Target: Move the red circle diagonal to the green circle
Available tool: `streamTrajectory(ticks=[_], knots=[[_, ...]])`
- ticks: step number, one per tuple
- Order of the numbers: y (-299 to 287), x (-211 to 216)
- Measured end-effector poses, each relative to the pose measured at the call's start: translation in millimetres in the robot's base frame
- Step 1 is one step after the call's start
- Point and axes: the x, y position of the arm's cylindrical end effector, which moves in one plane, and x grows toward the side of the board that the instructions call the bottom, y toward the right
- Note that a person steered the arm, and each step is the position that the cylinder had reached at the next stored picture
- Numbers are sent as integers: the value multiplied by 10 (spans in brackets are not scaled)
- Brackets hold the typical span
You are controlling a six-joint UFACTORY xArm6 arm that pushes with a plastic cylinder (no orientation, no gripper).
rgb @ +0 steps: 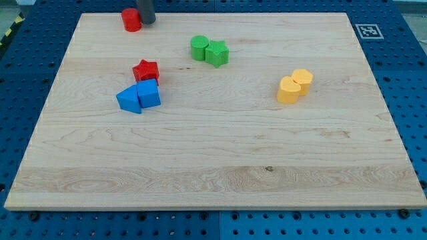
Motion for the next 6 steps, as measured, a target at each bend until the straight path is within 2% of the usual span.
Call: streamTrajectory(ticks=[2,3,6], knots=[[297,373],[287,331],[-432,122]])
